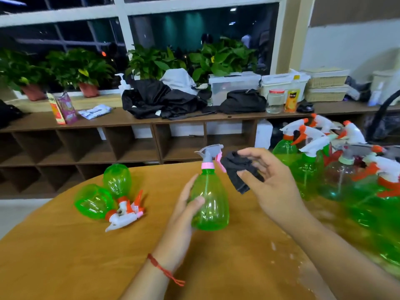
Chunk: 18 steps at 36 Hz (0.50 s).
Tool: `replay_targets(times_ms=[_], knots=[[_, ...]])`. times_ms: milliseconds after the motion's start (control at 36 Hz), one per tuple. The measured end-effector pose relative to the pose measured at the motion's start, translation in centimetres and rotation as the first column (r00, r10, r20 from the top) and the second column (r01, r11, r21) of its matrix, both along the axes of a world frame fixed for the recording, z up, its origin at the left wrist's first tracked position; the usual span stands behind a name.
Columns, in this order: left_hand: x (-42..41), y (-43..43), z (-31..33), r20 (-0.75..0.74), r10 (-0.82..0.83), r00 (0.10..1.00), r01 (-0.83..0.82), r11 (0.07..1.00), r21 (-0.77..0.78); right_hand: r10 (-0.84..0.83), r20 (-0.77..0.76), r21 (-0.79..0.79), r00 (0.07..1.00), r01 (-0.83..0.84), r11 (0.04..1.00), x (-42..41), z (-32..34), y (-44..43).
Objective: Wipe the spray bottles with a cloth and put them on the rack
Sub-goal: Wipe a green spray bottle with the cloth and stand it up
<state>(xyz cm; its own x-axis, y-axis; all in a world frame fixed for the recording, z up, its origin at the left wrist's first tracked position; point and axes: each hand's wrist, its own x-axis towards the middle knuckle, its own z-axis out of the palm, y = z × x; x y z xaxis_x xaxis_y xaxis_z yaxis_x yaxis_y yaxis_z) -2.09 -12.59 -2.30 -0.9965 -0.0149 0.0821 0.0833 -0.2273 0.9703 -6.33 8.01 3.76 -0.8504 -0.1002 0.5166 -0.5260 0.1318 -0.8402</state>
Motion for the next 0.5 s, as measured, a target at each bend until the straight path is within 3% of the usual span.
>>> replay_targets(times_ms=[139,333,500], knots=[[0.3,-0.2,0.1,-0.058,-0.043,0.997,0.041,0.999,-0.032,0.031,-0.122,0.131,0.992,-0.015,0.991,-2.3,-0.2,-1.7],[0.3,-0.7,-0.4,-0.071,-0.007,0.997,0.011,0.998,0.056,0.229,-0.226,0.257,0.947,-0.169,0.952,-4.6,-1.2,-3.2],[-0.4,-2.4,-2.7,-0.086,0.045,0.995,-0.051,0.997,-0.066,0.303,-0.273,0.354,0.913,-0.198,0.914,-4.8,-1.5,-3.7]])
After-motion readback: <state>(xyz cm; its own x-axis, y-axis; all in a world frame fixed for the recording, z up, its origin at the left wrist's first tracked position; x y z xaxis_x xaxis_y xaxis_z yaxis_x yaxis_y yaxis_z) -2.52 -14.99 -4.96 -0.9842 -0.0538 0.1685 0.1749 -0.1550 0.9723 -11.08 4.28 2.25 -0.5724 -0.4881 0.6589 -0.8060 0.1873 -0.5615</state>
